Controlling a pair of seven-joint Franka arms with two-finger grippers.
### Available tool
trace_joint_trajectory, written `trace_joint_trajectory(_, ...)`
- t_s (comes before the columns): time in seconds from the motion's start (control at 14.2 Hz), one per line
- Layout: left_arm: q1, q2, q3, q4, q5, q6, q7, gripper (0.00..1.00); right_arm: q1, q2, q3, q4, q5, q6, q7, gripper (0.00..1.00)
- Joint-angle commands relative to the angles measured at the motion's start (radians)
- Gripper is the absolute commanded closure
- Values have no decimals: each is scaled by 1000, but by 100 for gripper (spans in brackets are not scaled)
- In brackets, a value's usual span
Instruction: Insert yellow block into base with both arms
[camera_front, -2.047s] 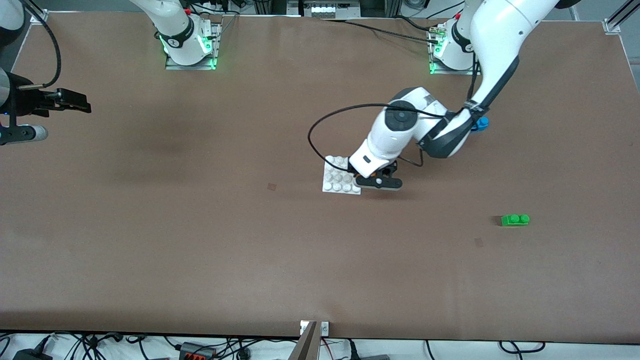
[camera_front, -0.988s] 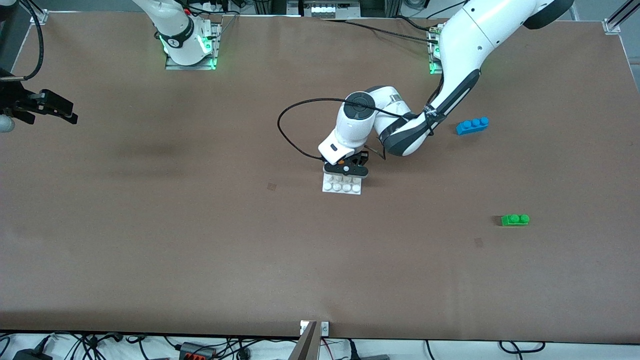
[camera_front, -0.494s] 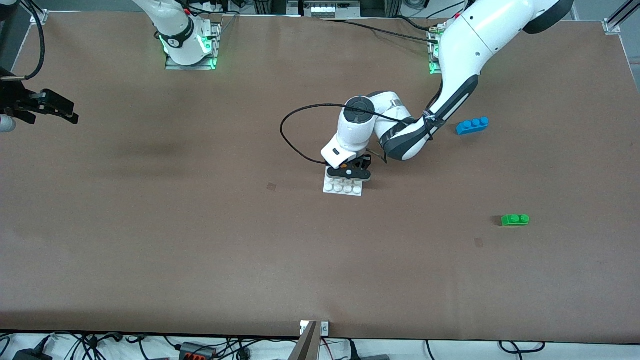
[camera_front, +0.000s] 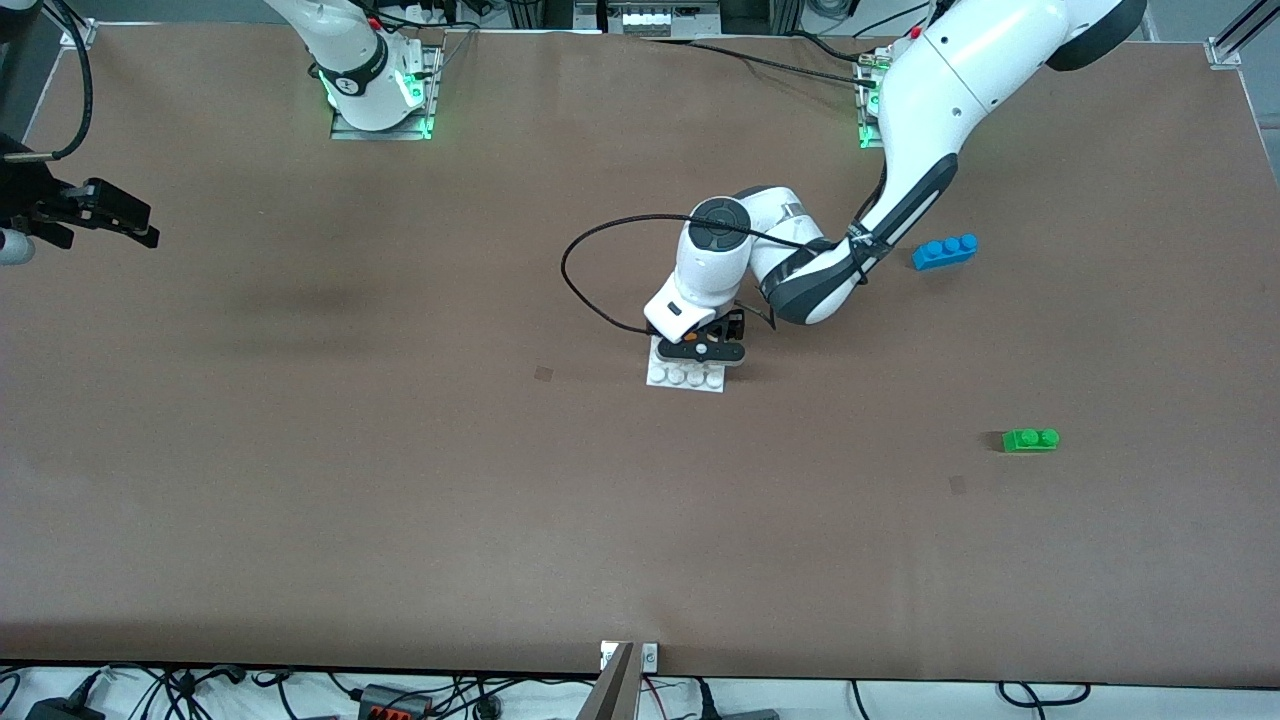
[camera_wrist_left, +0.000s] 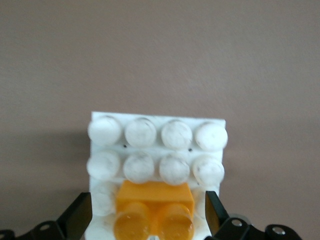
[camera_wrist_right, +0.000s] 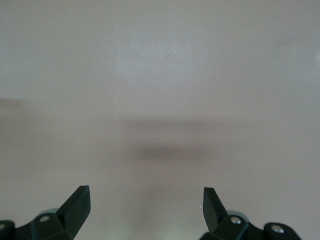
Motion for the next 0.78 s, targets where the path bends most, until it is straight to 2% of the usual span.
trace_joint_trajectory(0.0, 36, -28, -40, 183, -40, -240, 10, 0, 5, 4, 1, 21, 12, -21, 12, 0)
trace_joint_trajectory(0.14, 80, -27, -42, 259, -47, -313, 114, 0, 6, 4, 1, 21, 12, -21, 13, 0)
trace_joint_trajectory(0.28, 138, -13, -5, 262, -69, -306, 284, 0, 6, 4, 2, 21, 12, -21, 12, 0)
trace_joint_trajectory(0.42, 149, -16, 133, 265, -127, -281, 445, 0, 6, 4, 2, 21, 12, -21, 7, 0)
trace_joint_trajectory(0.56, 177, -28, 219, 287, -229, -283, 617, 0, 6, 4, 2, 21, 12, -21, 10, 0)
trace_joint_trajectory(0.71, 198, -71, 291, 293, -261, -295, 814, 0, 6, 4, 2, 21, 12, -21, 10, 0)
